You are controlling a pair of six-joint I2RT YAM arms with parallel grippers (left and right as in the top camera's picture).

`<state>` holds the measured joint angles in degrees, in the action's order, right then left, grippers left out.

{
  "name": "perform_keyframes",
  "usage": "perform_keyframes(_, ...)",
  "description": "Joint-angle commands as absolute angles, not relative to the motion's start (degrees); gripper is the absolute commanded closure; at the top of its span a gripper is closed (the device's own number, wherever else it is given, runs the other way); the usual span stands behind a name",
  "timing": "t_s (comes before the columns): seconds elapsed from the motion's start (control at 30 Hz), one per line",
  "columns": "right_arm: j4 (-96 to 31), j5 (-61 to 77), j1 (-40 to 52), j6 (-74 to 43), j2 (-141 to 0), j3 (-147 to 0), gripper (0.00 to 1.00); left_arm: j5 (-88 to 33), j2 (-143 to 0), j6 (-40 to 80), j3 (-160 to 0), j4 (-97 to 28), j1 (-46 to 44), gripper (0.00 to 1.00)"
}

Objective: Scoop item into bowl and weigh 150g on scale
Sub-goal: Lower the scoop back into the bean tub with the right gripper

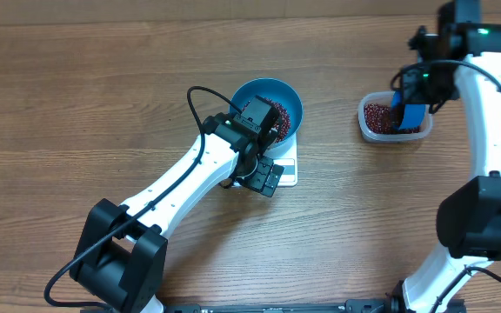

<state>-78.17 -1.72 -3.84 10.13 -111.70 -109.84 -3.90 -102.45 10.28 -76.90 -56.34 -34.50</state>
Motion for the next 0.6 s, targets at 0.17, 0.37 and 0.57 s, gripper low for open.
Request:
perform_keyframes(0.17, -75.81, -27.53, 6.61, 10.98, -109.01, -111.39, 0.96, -4.03, -102.91, 9.17, -77.65, -56.07, -34.63, 0.00)
perform_keyframes(0.37, -75.64, -29.15, 7.70, 10.81, -109.43, -111.37, 0.96, -4.05, -102.91, 9.17, -77.65, -56.12, -34.63, 0.00)
perform_keyframes(0.57, -74.54, -31.24, 7.66, 10.76, -109.43, -111.37, 0.96, -4.05, -102.91, 9.17, -77.65, -56.14, -34.63, 0.00)
